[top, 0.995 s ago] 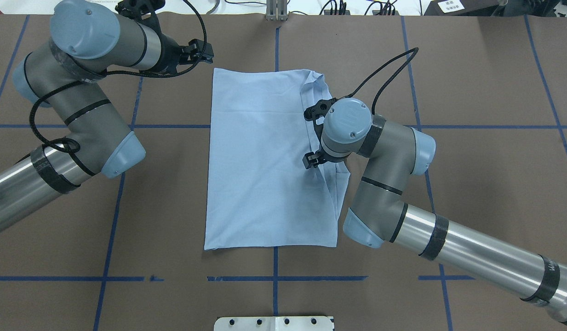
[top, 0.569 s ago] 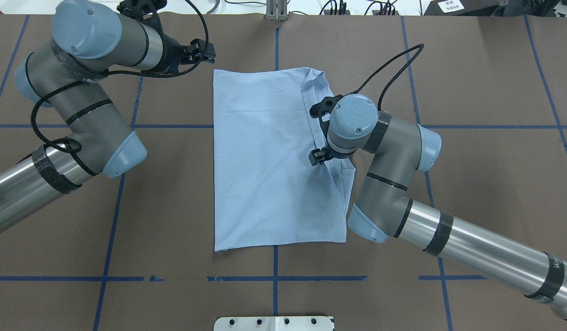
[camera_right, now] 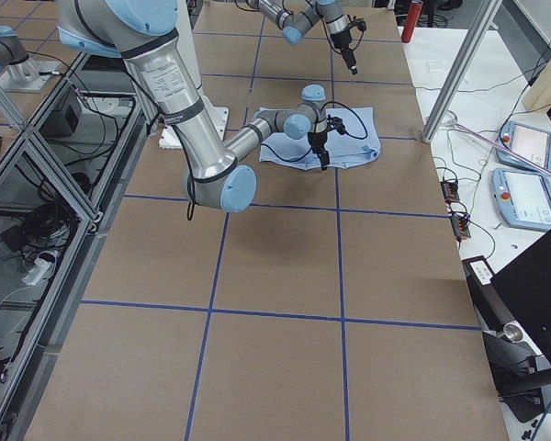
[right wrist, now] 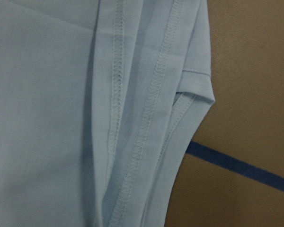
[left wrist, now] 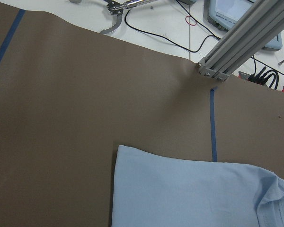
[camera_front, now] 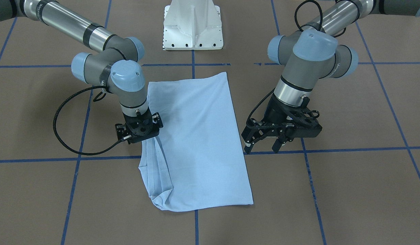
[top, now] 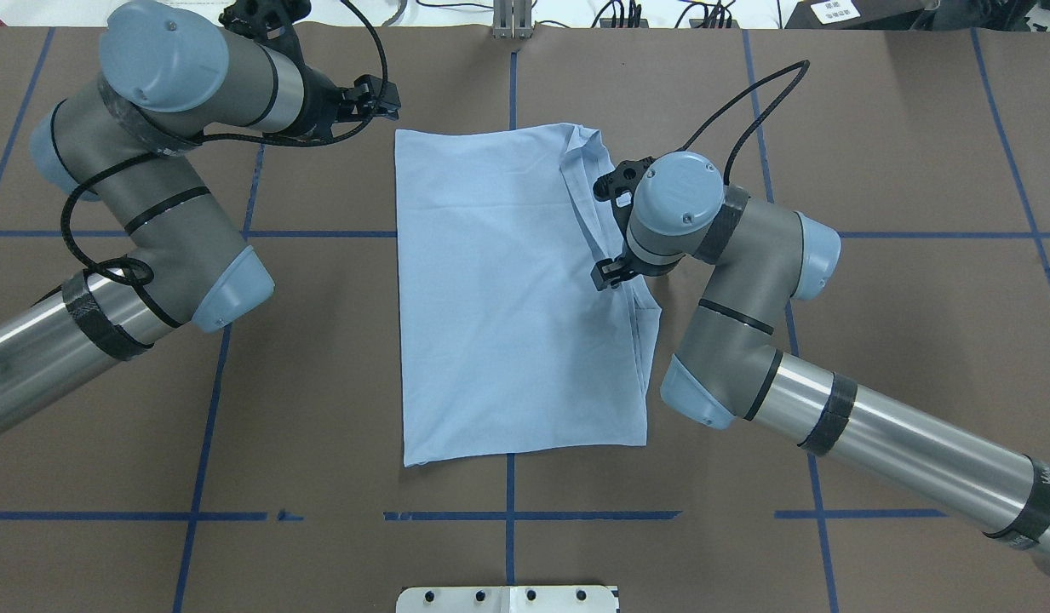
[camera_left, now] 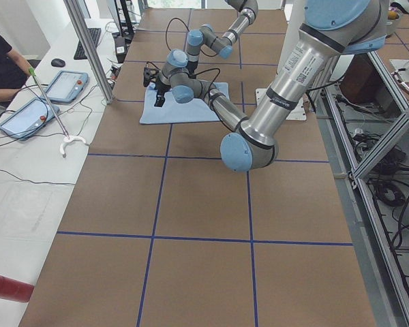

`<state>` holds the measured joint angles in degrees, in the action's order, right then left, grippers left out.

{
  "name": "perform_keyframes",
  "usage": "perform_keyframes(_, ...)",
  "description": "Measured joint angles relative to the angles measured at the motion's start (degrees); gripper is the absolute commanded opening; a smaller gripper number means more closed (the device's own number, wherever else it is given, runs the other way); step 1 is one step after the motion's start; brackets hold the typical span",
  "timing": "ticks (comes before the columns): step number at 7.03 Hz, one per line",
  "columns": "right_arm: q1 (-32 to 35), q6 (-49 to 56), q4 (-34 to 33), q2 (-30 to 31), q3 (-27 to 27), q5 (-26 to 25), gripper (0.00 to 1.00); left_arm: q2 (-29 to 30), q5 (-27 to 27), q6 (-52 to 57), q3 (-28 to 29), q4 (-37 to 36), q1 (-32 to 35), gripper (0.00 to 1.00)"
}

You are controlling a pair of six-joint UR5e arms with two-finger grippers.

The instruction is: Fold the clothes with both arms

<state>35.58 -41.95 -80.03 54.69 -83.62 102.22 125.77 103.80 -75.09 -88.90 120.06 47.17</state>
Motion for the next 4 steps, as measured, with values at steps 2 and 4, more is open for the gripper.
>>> perform_keyframes(2, 1.66, 1.45, 0.13, 0.28, 1.07, 0.04, 1.00, 0.14, 0.00, -0.07, 0.04, 0.06, -0.05, 1.00)
perform_keyframes(4, 3.94, 3.24, 0.25, -0.02, 2.49, 0.48, 1.00, 0.17, 0.00, 0.08, 0.03, 0.07, -0.10, 1.00)
